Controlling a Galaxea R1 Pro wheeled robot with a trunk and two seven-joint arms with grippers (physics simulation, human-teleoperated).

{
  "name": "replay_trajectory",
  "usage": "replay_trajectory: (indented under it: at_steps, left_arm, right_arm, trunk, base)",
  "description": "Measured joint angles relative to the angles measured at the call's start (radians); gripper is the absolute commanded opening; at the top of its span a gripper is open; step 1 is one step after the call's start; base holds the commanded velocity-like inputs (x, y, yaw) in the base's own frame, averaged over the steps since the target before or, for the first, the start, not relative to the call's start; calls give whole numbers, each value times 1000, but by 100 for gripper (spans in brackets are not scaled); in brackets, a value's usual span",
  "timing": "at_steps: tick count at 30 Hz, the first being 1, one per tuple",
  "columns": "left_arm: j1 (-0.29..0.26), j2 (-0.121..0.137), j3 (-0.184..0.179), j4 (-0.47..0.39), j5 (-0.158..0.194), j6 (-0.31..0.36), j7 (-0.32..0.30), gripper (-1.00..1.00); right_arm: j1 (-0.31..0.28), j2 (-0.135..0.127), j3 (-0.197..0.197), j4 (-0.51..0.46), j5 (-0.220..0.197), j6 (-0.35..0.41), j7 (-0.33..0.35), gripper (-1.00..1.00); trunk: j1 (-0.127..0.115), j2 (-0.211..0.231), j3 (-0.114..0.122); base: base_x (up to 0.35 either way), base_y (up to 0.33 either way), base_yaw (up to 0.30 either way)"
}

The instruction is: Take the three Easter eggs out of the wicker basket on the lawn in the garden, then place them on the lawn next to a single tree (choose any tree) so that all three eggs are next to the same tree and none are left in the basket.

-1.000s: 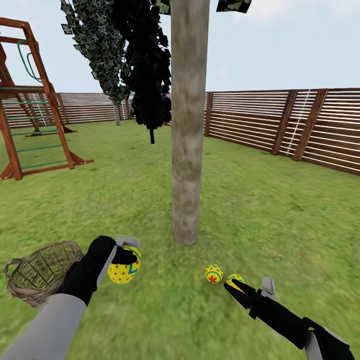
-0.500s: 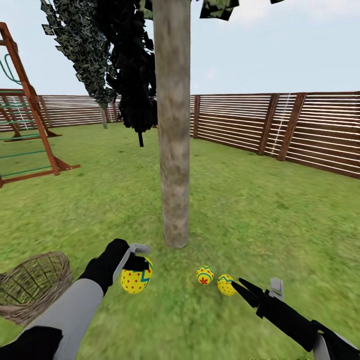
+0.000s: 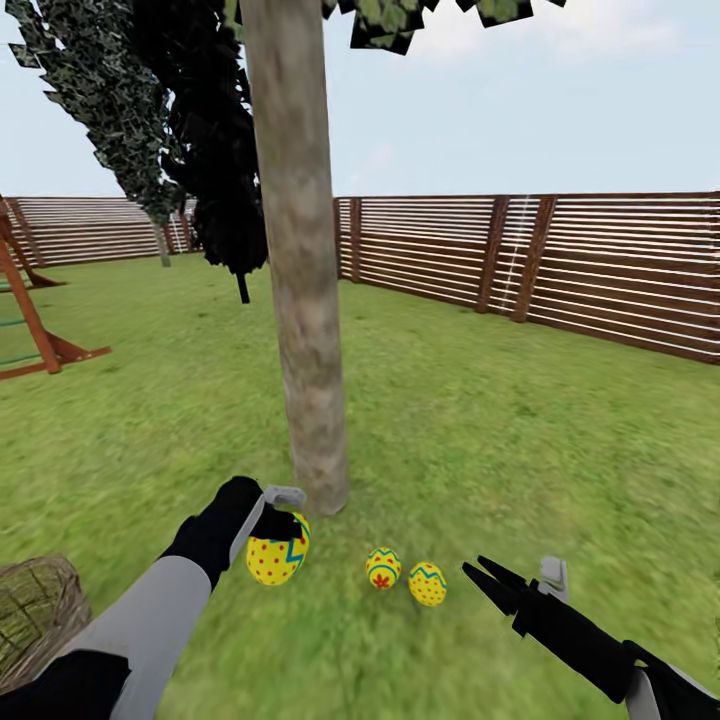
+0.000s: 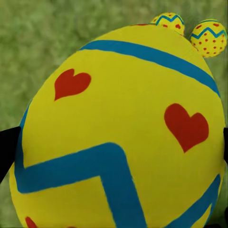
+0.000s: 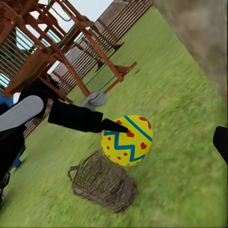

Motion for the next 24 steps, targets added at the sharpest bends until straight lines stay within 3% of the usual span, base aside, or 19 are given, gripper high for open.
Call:
replay_trajectory:
  at_steps: [10,24]
  left_arm:
    - [2,2,-1,-15,-1,3,-3,-100]
    - [2,2,0,-15,1,4,-4,-100]
  right_arm:
    - [0,0,0,0,0,-1,1,100]
    - [0,0,0,0,5,-1,-6,100]
  trunk:
    - [0,0,8]
    - [1,0,10]
  base:
    - [308,-41,-167]
    - [-25,-3,14]
